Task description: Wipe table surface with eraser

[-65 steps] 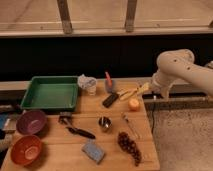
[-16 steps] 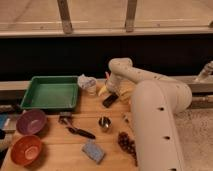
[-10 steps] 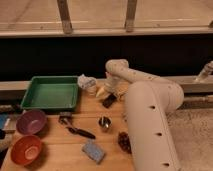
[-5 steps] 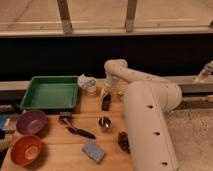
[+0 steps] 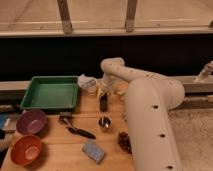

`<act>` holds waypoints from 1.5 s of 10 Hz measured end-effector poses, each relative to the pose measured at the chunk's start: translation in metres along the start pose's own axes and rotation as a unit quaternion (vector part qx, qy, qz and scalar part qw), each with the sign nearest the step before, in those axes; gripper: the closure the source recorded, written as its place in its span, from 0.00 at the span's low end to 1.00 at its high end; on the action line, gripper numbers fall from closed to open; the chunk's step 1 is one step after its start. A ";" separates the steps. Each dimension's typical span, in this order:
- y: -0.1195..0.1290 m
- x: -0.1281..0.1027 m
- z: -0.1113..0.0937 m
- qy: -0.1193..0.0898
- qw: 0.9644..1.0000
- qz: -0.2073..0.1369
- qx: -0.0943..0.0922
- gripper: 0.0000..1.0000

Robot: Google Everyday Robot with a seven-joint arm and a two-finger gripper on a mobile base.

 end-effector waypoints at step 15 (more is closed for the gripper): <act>-0.019 0.027 0.005 0.027 0.998 -0.019 0.062 0.94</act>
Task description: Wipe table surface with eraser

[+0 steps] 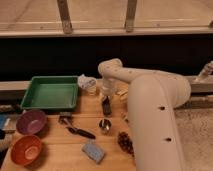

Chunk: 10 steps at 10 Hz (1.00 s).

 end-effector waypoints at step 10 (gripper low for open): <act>0.106 -0.004 0.001 -0.044 0.995 -0.065 -0.060 0.94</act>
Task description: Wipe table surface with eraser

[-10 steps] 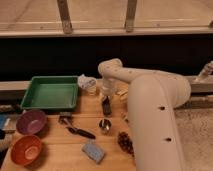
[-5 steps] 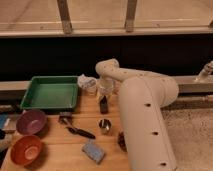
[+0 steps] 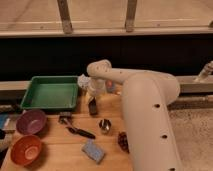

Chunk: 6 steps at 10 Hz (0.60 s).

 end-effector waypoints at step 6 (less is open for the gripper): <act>0.002 0.034 -0.002 -0.105 0.994 0.041 -0.007 0.94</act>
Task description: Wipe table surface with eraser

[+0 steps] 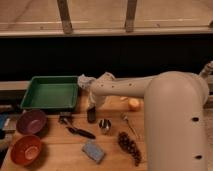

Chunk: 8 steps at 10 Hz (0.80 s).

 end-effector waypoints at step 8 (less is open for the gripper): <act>-0.052 -0.033 0.027 0.057 0.994 0.018 0.090 0.94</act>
